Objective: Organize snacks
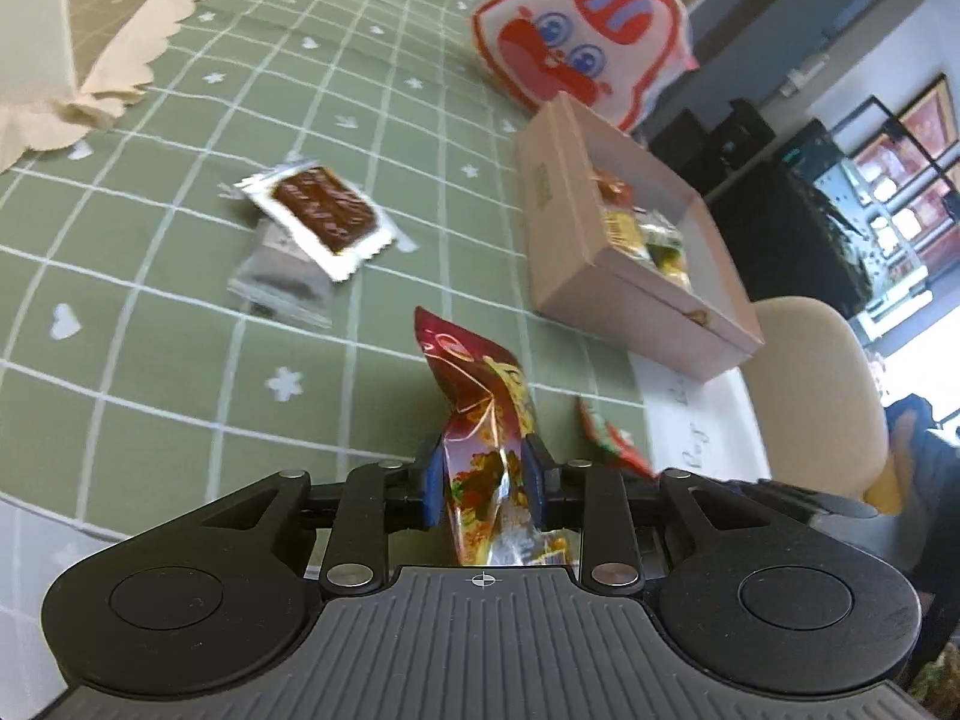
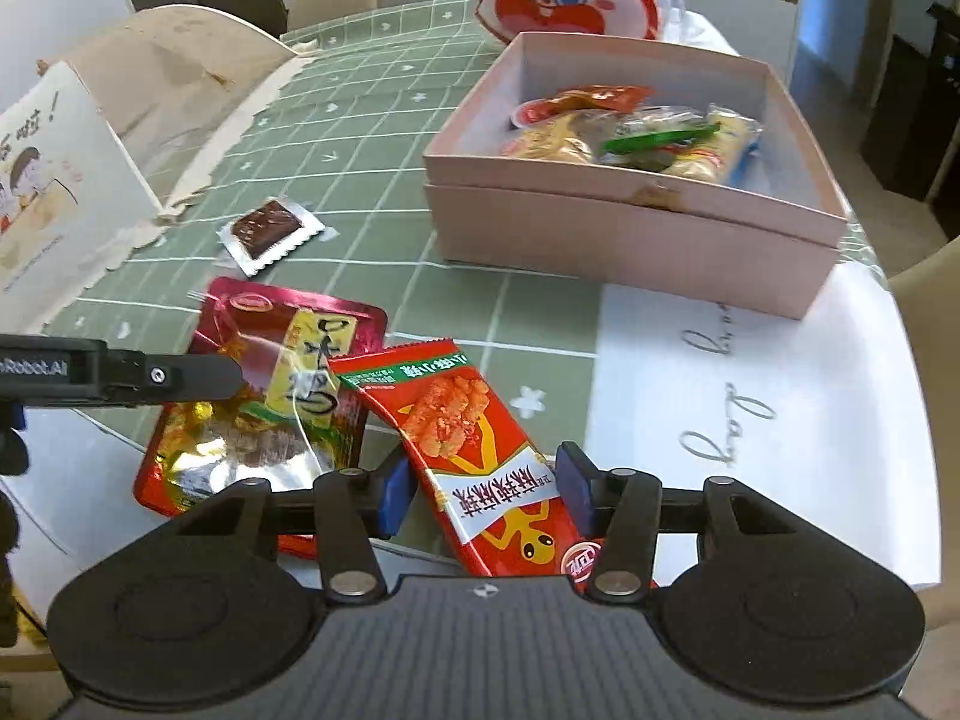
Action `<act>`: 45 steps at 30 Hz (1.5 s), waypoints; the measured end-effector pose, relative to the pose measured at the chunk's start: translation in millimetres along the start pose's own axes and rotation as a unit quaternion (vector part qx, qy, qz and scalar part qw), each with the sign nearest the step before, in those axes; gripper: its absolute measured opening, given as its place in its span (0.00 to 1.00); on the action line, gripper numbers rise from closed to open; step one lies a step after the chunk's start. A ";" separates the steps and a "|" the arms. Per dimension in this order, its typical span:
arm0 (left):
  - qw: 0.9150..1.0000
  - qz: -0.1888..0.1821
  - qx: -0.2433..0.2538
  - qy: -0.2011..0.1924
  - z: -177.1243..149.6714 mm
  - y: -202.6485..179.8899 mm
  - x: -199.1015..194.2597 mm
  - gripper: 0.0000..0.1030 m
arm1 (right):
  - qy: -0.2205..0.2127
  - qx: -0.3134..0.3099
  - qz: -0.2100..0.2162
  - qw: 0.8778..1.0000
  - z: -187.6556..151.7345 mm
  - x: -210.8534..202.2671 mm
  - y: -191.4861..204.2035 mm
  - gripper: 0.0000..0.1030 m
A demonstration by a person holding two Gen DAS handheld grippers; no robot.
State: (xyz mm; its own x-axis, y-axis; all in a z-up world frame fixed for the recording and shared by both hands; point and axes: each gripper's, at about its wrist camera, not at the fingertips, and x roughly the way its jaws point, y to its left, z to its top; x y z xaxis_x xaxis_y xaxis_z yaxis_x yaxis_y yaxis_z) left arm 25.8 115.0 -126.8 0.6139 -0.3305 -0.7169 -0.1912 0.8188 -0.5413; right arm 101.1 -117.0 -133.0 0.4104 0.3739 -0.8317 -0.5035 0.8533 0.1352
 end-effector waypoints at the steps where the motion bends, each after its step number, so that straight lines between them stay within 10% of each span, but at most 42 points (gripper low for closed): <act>1: 1.000 -0.008 0.000 0.000 0.4 -2.1 1.9 0.29 | 0.000 -0.006 -0.002 1.000 -1.8 0.7 0.7 0.51; 17: 1.000 -0.004 0.028 -0.005 11.0 -11.7 12.0 0.21 | -0.078 -0.089 -0.055 0.991 -29.4 -25.1 7.9 0.75; 27: 0.991 0.091 0.100 -0.007 4.8 -4.8 -44.6 0.20 | 0.010 -0.019 0.011 1.000 -7.1 -4.8 -16.2 0.53; 45: 0.982 0.092 0.163 0.011 7.1 -44.2 -7.9 0.24 | 0.028 0.001 0.026 0.999 -5.6 9.6 -7.6 0.99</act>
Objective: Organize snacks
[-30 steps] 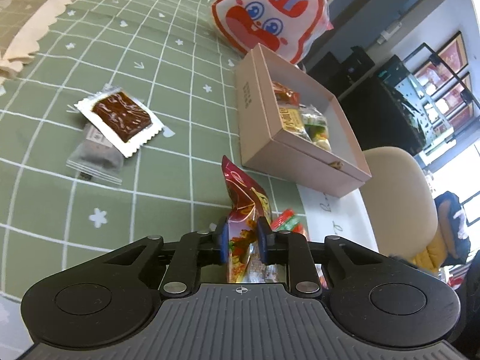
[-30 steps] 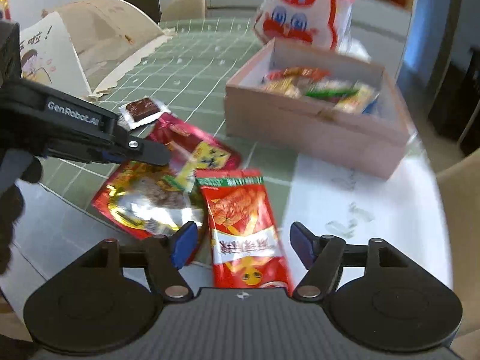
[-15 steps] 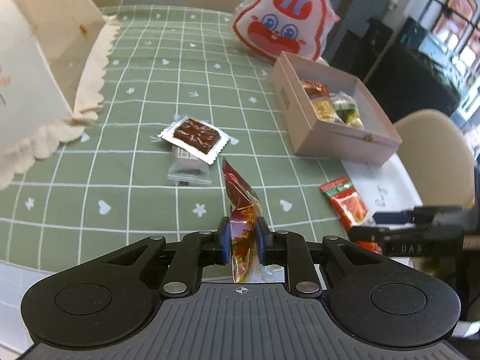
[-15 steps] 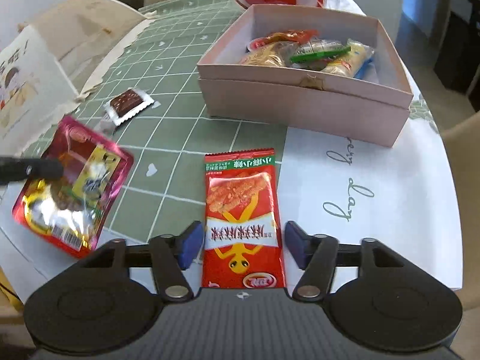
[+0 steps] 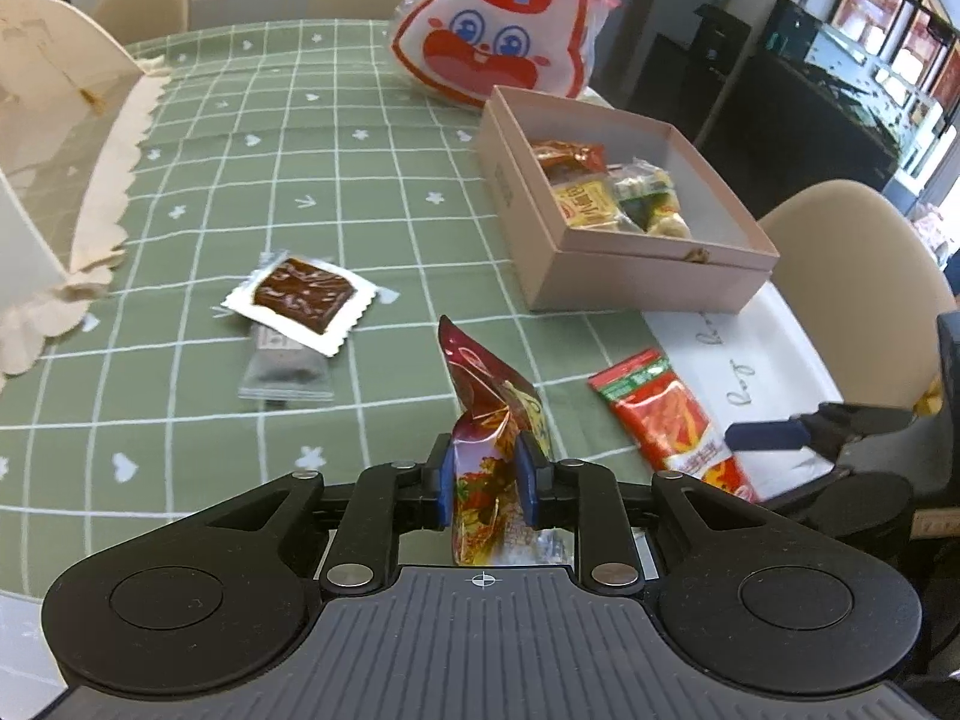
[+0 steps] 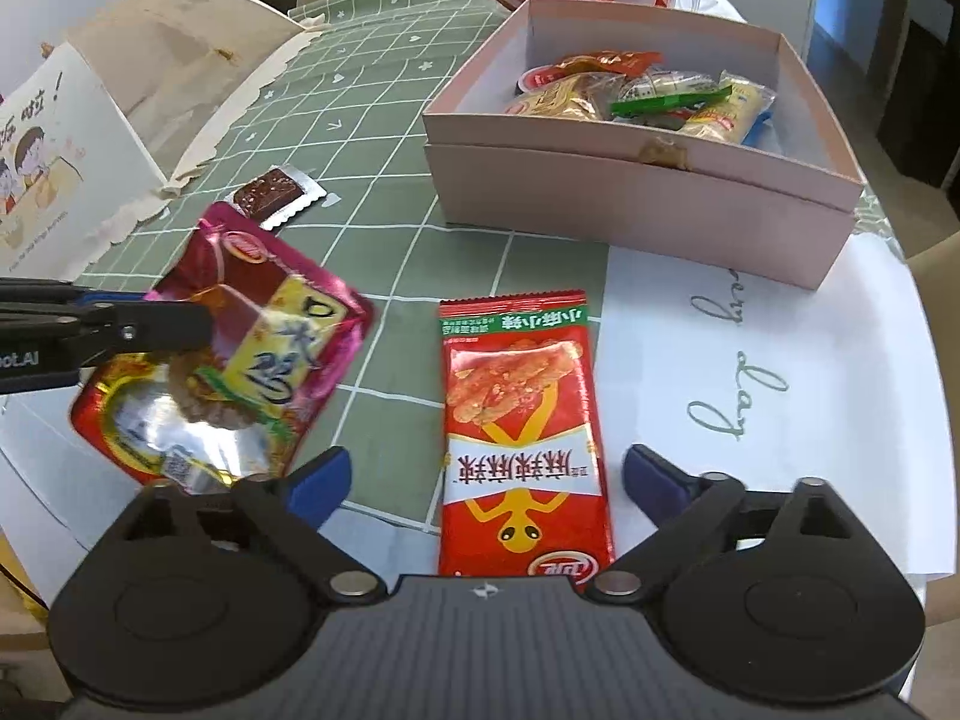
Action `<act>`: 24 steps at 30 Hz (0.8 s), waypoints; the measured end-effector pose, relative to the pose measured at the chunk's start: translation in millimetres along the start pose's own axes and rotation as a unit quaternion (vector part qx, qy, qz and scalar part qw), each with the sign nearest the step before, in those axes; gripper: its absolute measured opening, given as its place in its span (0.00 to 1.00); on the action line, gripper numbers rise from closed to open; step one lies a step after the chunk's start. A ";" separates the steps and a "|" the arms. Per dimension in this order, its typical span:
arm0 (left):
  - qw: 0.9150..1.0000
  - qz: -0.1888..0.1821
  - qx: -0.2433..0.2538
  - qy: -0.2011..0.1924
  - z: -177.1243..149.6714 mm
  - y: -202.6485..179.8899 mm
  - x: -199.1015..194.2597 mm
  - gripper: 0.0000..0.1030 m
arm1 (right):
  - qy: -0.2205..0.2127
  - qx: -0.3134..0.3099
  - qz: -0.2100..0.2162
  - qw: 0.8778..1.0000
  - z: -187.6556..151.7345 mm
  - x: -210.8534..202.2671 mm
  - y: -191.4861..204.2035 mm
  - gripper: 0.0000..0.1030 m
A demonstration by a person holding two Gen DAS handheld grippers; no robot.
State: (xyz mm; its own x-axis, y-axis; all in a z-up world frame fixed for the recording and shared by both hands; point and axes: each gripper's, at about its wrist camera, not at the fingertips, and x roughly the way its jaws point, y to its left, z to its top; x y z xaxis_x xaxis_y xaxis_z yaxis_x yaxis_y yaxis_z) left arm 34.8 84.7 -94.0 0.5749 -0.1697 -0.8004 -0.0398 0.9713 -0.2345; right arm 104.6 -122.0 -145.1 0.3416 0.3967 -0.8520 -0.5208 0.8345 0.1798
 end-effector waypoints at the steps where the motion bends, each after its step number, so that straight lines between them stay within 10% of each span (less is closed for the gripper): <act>1: 1.000 -0.007 -0.007 0.001 0.9 0.0 1.9 0.24 | 0.002 -0.002 0.002 1.000 0.4 1.2 1.0 1.00; 24: 0.995 -0.077 -0.049 0.044 6.1 -26.6 47.6 0.27 | -0.021 -0.050 -0.005 0.999 -11.8 -3.8 10.0 0.94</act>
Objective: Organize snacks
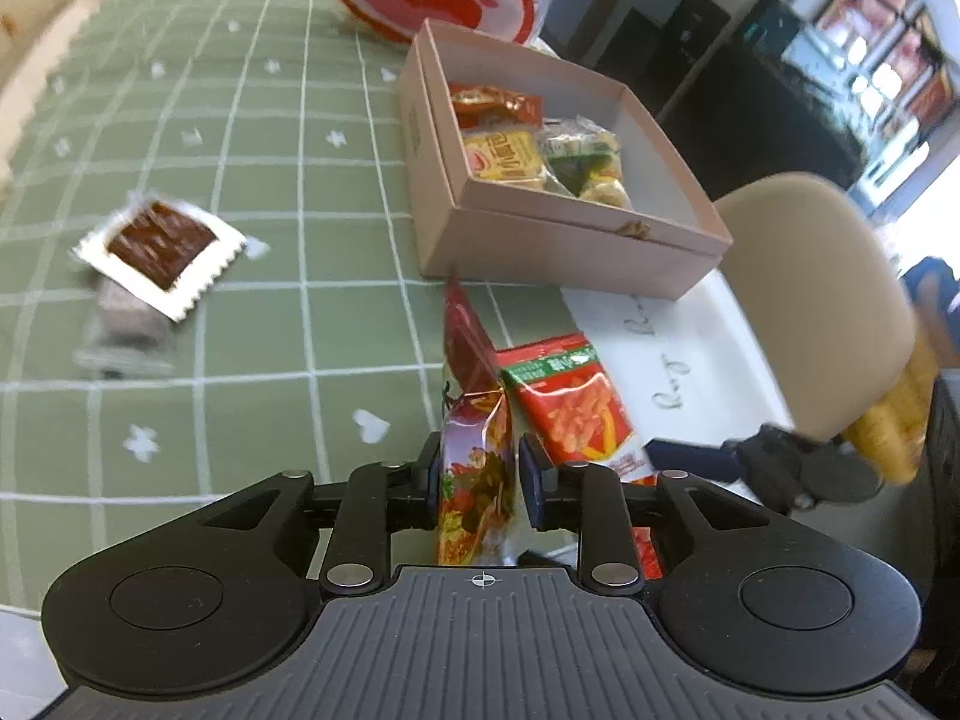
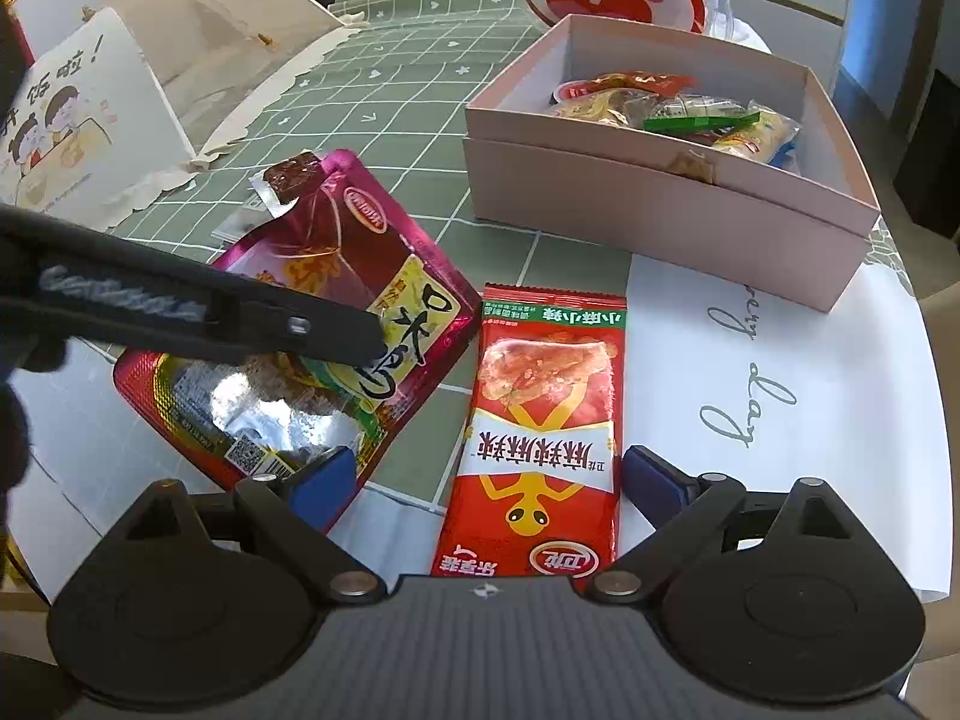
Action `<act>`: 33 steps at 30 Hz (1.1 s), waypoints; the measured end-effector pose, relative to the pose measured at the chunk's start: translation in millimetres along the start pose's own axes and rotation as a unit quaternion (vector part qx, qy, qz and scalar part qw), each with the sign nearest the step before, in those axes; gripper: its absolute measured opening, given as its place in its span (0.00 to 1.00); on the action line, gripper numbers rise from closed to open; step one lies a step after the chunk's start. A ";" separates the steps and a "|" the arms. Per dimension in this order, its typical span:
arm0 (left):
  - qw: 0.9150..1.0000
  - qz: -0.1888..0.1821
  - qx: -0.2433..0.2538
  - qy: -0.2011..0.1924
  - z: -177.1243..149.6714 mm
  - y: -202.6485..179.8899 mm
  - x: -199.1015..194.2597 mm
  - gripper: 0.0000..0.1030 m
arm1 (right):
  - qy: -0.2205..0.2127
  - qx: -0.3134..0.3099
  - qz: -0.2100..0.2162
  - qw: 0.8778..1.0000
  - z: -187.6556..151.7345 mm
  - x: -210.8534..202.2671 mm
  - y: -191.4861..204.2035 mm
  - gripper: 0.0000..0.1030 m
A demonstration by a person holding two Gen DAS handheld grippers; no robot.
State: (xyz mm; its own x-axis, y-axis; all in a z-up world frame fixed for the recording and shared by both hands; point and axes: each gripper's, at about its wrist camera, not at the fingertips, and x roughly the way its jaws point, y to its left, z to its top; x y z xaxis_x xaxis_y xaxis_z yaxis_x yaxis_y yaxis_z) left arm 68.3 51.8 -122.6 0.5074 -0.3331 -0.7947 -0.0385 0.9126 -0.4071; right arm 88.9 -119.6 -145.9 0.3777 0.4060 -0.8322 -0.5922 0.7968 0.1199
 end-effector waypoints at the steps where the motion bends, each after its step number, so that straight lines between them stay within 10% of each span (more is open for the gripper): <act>1: 1.000 -0.012 -0.012 -0.002 -1.2 3.6 2.5 0.24 | 0.000 -0.001 0.000 1.000 -0.4 0.1 0.1 0.94; 7: 0.998 -0.022 -0.057 0.005 -11.2 20.6 -8.6 0.24 | 0.003 0.002 0.015 1.000 1.5 -9.5 -6.0 0.76; 16: 0.996 -0.018 -0.085 0.008 -41.7 34.3 -31.5 0.23 | 0.004 0.042 0.001 0.999 18.4 -2.1 -12.3 0.76; 20: 0.996 -0.021 -0.081 0.013 -47.4 30.7 -34.1 0.23 | 0.007 0.024 -0.032 0.999 22.4 9.2 -0.2 0.74; 23: 0.995 -0.035 -0.088 0.018 -55.3 30.1 -34.6 0.23 | 0.004 0.002 -0.051 0.999 22.7 8.0 4.1 0.51; 33: 0.997 -0.033 -0.056 0.039 -62.3 7.0 -33.7 0.23 | 0.008 0.001 -0.040 0.999 1.3 -32.3 -8.3 0.48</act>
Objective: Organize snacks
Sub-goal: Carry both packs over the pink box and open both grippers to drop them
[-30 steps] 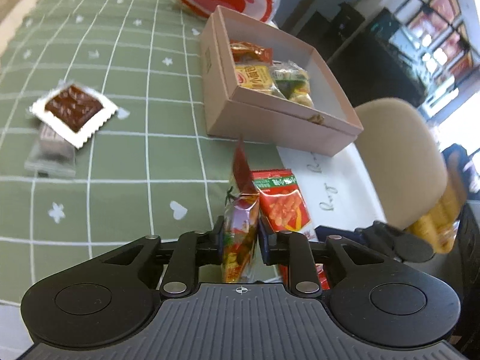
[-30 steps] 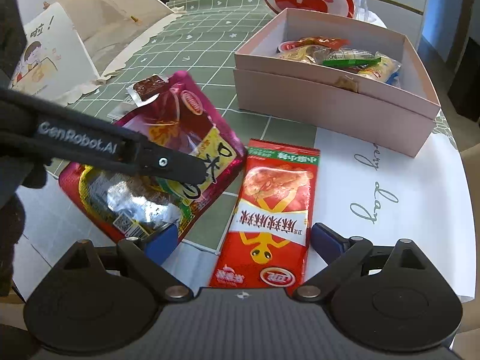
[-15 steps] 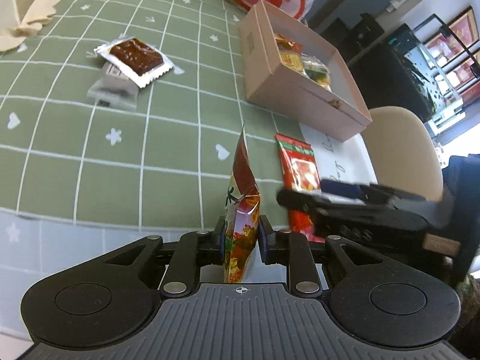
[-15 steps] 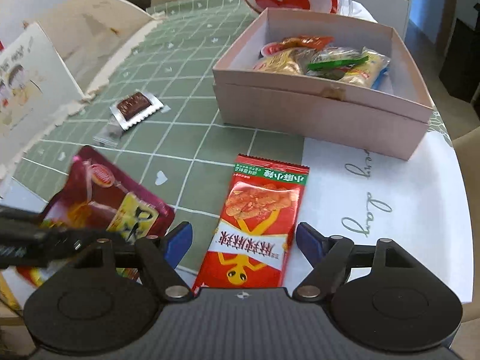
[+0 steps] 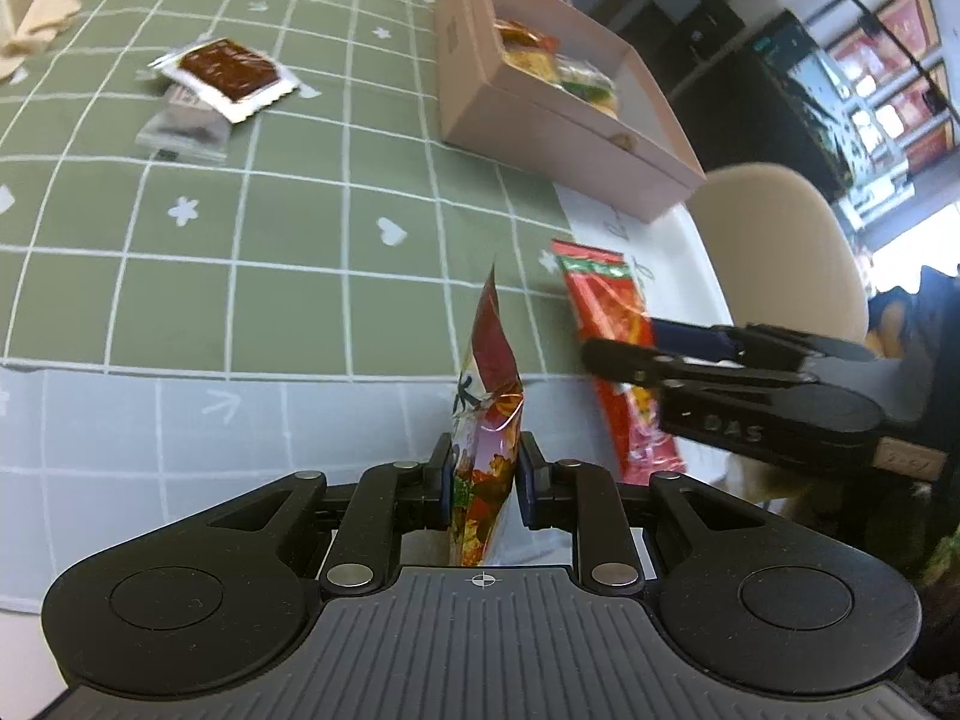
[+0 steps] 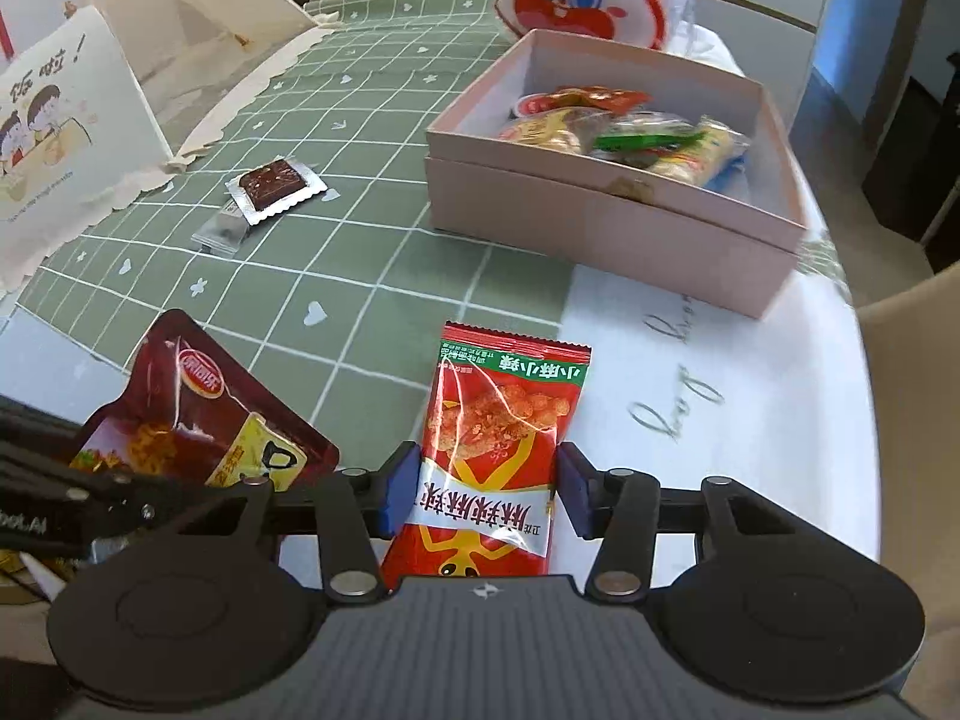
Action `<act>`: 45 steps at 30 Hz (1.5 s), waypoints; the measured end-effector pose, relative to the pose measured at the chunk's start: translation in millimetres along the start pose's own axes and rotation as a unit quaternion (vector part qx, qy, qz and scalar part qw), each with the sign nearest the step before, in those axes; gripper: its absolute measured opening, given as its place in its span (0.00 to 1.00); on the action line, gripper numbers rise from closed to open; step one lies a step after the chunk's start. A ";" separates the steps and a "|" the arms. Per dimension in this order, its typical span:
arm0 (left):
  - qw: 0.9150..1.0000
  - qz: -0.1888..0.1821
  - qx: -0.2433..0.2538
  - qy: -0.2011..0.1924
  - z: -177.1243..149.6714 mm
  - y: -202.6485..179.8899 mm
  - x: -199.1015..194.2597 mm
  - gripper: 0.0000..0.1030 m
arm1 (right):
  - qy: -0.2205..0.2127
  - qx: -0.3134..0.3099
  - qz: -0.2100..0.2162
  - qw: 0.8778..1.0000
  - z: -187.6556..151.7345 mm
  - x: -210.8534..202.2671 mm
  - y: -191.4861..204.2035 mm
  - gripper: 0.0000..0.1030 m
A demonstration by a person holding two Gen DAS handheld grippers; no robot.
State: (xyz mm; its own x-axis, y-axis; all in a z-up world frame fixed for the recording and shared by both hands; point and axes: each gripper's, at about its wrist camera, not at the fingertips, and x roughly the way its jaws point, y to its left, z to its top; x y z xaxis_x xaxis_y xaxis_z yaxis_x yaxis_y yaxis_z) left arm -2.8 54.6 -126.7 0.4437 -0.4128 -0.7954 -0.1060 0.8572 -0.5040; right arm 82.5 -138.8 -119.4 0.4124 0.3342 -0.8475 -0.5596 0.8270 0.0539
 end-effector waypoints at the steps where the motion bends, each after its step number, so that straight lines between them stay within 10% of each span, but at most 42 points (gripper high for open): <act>1: 1.000 -0.001 0.006 0.002 -1.6 -3.8 0.0 0.23 | -0.002 0.002 0.000 1.000 -2.5 -5.3 -3.1 0.48; 10: 0.997 -0.027 0.066 -0.016 8.0 -48.4 -18.7 0.22 | -0.066 0.024 -0.021 0.997 -2.9 -68.1 -36.4 0.47; 15: 0.990 -0.108 0.067 -0.065 63.8 -73.2 -45.2 0.22 | -0.140 0.040 -0.036 0.989 32.8 -119.2 -57.5 0.47; 19: 0.981 -0.097 0.087 -0.140 129.8 -96.4 -52.4 0.23 | -0.202 0.037 -0.069 0.976 73.5 -159.0 -69.6 0.47; 29: 0.979 -0.161 -0.036 -0.121 247.3 -69.4 75.7 0.23 | -0.226 0.036 -0.125 0.966 100.3 -171.5 -75.8 0.47; 34: 0.992 -0.070 -0.043 -0.091 255.2 -46.9 121.4 0.36 | -0.195 0.040 -0.137 0.970 99.0 -156.3 -79.8 0.47; 38: 0.980 -0.107 -0.047 -0.158 241.3 -33.7 71.2 0.36 | -0.173 0.041 -0.138 0.974 105.4 -139.1 -84.9 0.47; 45: 0.981 0.038 0.024 -0.189 167.8 -18.4 -3.8 0.36 | -0.121 0.056 -0.062 0.989 166.8 -76.1 -88.8 0.47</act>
State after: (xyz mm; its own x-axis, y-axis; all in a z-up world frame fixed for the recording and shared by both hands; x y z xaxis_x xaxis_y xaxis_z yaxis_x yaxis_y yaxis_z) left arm 146.8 92.1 -58.0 0.7351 -0.2119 -0.6439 -0.1131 0.8983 -0.4247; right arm 220.8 -162.3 28.5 0.6408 0.3147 -0.7002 -0.4161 0.9089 0.0277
